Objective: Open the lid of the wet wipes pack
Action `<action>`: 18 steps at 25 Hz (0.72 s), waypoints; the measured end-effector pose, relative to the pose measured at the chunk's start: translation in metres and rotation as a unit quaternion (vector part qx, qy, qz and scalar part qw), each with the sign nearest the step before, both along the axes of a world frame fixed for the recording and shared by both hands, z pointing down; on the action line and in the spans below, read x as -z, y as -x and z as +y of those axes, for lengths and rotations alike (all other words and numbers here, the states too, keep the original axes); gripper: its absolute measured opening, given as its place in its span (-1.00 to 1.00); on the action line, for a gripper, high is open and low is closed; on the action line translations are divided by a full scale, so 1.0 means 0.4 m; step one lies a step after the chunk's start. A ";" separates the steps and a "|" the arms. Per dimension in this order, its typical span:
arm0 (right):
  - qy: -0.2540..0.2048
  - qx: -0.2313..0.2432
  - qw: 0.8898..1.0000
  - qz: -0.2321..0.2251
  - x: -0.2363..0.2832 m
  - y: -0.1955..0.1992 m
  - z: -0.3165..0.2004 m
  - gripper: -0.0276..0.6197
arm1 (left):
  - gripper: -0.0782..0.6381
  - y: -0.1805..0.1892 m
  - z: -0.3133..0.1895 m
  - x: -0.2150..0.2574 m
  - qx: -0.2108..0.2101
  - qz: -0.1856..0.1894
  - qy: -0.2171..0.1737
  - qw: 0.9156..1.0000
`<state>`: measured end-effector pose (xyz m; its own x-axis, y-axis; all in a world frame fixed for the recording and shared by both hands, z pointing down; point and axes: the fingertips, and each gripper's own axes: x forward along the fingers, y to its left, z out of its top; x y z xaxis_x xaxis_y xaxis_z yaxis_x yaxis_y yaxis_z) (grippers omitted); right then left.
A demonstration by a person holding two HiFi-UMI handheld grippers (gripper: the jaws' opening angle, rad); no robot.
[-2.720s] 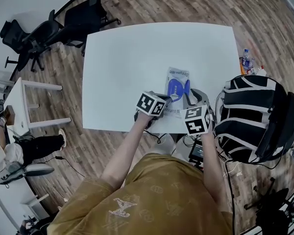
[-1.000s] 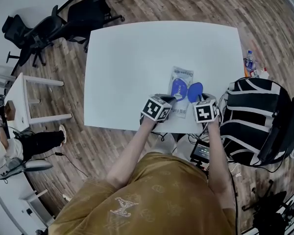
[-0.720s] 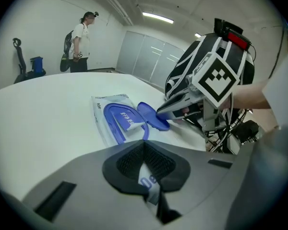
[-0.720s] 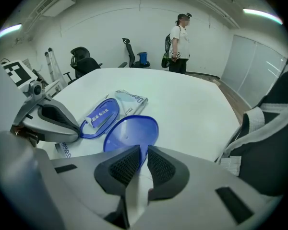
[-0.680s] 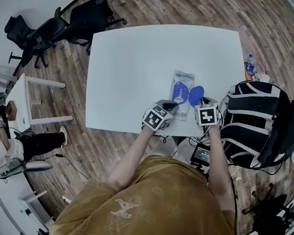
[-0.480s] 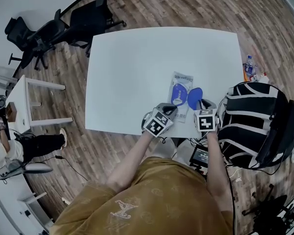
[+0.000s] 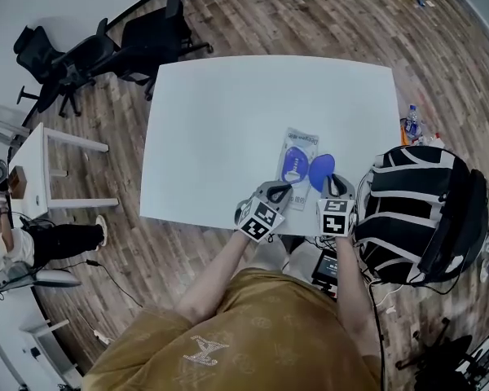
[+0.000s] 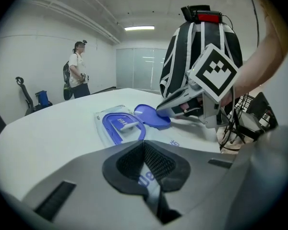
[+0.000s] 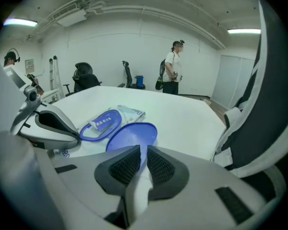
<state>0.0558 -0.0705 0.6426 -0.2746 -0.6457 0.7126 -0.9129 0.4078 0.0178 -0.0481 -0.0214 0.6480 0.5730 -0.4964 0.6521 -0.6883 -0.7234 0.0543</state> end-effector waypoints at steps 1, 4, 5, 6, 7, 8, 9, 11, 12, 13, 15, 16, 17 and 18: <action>-0.020 -0.005 1.000 -0.012 0.021 0.000 -0.003 -0.74 | -0.76 0.003 -0.002 0.006 0.003 0.007 -0.008 1.000; -0.083 -0.013 0.995 -0.047 0.089 0.009 -0.010 -0.74 | -0.76 0.023 -0.006 0.012 0.016 0.015 -0.023 1.000; -0.101 -0.013 0.994 -0.048 0.108 0.006 -0.010 -0.74 | -0.76 0.027 -0.008 0.013 0.022 0.018 -0.026 0.999; -0.117 -0.015 0.992 -0.046 0.127 0.001 -0.010 -0.74 | -0.76 0.027 -0.010 0.017 0.029 0.027 -0.032 0.999; -0.132 -0.017 0.990 -0.048 0.150 -0.003 -0.010 -0.76 | -0.76 0.028 -0.014 0.026 0.038 0.038 -0.039 0.998; -0.144 -0.020 0.988 -0.055 0.174 -0.006 -0.009 -0.79 | -0.76 0.034 -0.019 0.039 0.051 0.049 -0.049 0.996; -0.153 -0.024 0.986 -0.069 0.201 -0.005 -0.004 -0.84 | -0.76 0.044 -0.027 0.057 0.067 0.056 -0.063 0.994; -0.171 -0.032 0.978 -0.115 0.263 -0.002 0.008 -0.89 | -0.76 0.064 -0.046 0.115 0.095 0.067 -0.100 0.988; -0.184 -0.036 0.973 -0.132 0.294 -0.002 0.014 -0.89 | -0.76 0.071 -0.057 0.153 0.107 0.073 -0.122 0.984; -0.200 -0.037 0.969 -0.138 0.324 -0.003 0.019 -0.89 | -0.76 0.078 -0.069 0.198 0.120 0.080 -0.147 0.979; -0.236 -0.030 0.962 -0.131 0.378 -0.002 0.031 -0.89 | -0.76 0.100 -0.092 0.293 0.162 0.098 -0.198 0.962; -0.252 -0.028 0.959 -0.127 0.401 -0.002 0.036 -0.89 | -0.76 0.113 -0.100 0.338 0.185 0.109 -0.218 0.952; -0.265 -0.027 0.956 -0.125 0.422 -0.001 0.039 -0.89 | -0.76 0.123 -0.106 0.378 0.204 0.121 -0.233 0.943; -0.276 -0.028 0.952 -0.127 0.442 -0.001 0.042 -0.89 | -0.76 0.130 -0.110 0.414 0.218 0.132 -0.244 0.936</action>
<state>0.0562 -0.0537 0.4657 -0.3476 -0.9209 0.1762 -0.9361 0.3517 -0.0085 -0.1002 -0.0653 0.4825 0.3557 -0.9224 0.1506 -0.9330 -0.3599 -0.0004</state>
